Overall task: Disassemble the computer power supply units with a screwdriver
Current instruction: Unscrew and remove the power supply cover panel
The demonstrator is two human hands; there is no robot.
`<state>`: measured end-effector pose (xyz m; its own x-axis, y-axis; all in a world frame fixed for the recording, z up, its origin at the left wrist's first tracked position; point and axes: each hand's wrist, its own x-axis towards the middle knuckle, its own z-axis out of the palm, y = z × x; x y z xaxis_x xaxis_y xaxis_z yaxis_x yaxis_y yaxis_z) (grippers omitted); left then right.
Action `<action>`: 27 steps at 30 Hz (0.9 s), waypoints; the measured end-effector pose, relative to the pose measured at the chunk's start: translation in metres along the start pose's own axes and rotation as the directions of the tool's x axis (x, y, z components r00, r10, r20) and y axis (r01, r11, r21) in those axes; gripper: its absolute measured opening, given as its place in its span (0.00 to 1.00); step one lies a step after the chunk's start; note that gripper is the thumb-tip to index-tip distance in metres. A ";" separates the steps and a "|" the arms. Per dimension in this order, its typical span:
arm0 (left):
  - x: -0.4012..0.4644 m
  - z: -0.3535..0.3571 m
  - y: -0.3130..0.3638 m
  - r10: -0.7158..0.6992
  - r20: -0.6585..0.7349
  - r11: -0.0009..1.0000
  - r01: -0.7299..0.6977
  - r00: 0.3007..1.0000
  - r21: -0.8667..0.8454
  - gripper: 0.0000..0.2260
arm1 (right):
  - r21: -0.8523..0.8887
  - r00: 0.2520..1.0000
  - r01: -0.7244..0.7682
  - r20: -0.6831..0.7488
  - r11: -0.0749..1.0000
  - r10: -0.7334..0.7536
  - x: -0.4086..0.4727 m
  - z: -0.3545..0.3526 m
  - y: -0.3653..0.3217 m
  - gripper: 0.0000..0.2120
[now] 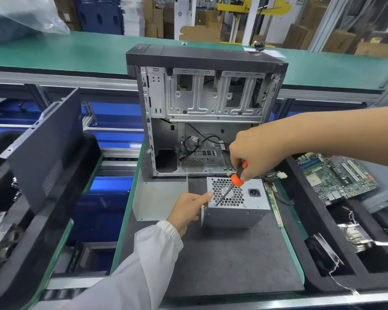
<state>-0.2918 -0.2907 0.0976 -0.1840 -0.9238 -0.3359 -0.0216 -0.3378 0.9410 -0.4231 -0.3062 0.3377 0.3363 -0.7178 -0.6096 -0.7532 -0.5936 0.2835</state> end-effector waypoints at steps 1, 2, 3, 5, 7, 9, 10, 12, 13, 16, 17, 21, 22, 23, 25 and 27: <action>-0.001 0.000 0.000 -0.001 0.004 1.000 0.001 1.000 -0.008 0.26 | 0.001 1.000 0.000 0.003 1.000 0.000 0.000 0.000 0.000 0.16; -0.001 0.000 0.001 -0.002 0.006 1.000 0.002 1.000 -0.013 0.26 | 0.001 1.000 0.001 0.005 1.000 -0.001 0.000 0.000 0.001 0.16; -0.001 0.000 0.001 -0.004 0.004 1.000 0.004 1.000 -0.013 0.25 | 0.003 1.000 0.001 0.005 1.000 -0.001 0.000 0.000 0.001 0.16; -0.001 0.000 0.002 -0.005 -0.001 1.000 0.005 1.000 0.002 0.24 | 0.003 1.000 0.001 -0.003 1.000 -0.001 -0.001 0.000 0.002 0.15; -0.001 0.000 0.003 -0.006 -0.002 1.000 0.006 1.000 0.010 0.24 | -0.002 1.000 0.001 -0.007 1.000 -0.001 -0.002 0.000 0.003 0.15; 0.000 0.000 0.003 -0.014 -0.003 1.000 0.014 1.000 0.022 0.26 | 0.001 1.000 -0.001 -0.008 1.000 0.001 -0.003 -0.001 0.003 0.15; 0.000 0.000 0.003 -0.017 -0.002 0.999 0.017 1.000 0.027 0.27 | 0.003 1.000 -0.001 -0.012 1.000 0.001 -0.003 -0.001 0.003 0.14; 0.000 0.001 0.004 -0.018 -0.001 0.999 0.018 1.000 0.026 0.25 | 0.015 1.000 -0.003 -0.015 1.000 0.003 -0.002 -0.001 0.003 0.14; 0.000 0.001 0.004 -0.019 0.000 1.000 0.019 1.000 0.024 0.23 | 0.024 1.000 -0.005 -0.014 1.000 0.005 -0.001 -0.001 0.003 0.14; 0.000 0.000 0.004 -0.013 0.005 1.000 0.013 1.000 0.028 0.22 | 0.024 1.000 -0.008 -0.007 1.000 0.009 0.001 0.000 0.002 0.15; 0.001 -0.001 0.004 -0.012 0.005 1.000 0.012 1.000 0.028 0.22 | 0.011 1.000 -0.009 -0.003 1.000 0.009 0.001 0.000 0.001 0.15; 0.001 0.000 0.003 -0.021 0.008 1.000 0.020 1.000 0.007 0.23 | -0.018 1.000 -0.017 -0.012 1.000 0.016 0.001 0.000 -0.001 0.15; 0.001 0.000 0.003 -0.019 0.008 1.000 0.019 1.000 0.007 0.23 | -0.008 1.000 -0.028 -0.010 1.000 0.028 0.001 -0.001 -0.002 0.15; 0.001 0.000 0.002 -0.015 0.006 1.000 0.015 1.000 0.009 0.23 | 0.015 0.999 -0.041 0.003 0.999 0.041 0.001 -0.002 -0.002 0.15; 0.001 0.000 0.002 -0.008 0.005 1.000 0.008 1.000 0.005 0.22 | 0.095 0.993 -0.094 0.086 0.991 0.086 0.005 -0.005 -0.004 0.14; 0.001 0.000 0.002 -0.007 0.004 1.000 0.007 1.000 -0.001 0.22 | 0.242 0.964 -0.204 0.218 0.949 0.152 0.014 -0.009 -0.005 0.15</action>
<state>-0.2922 -0.2925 0.0987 -0.1878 -0.9207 -0.3422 -0.0218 -0.3444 0.9386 -0.4100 -0.3165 0.3349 0.0868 -0.7027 -0.7062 -0.9200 -0.3285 0.2138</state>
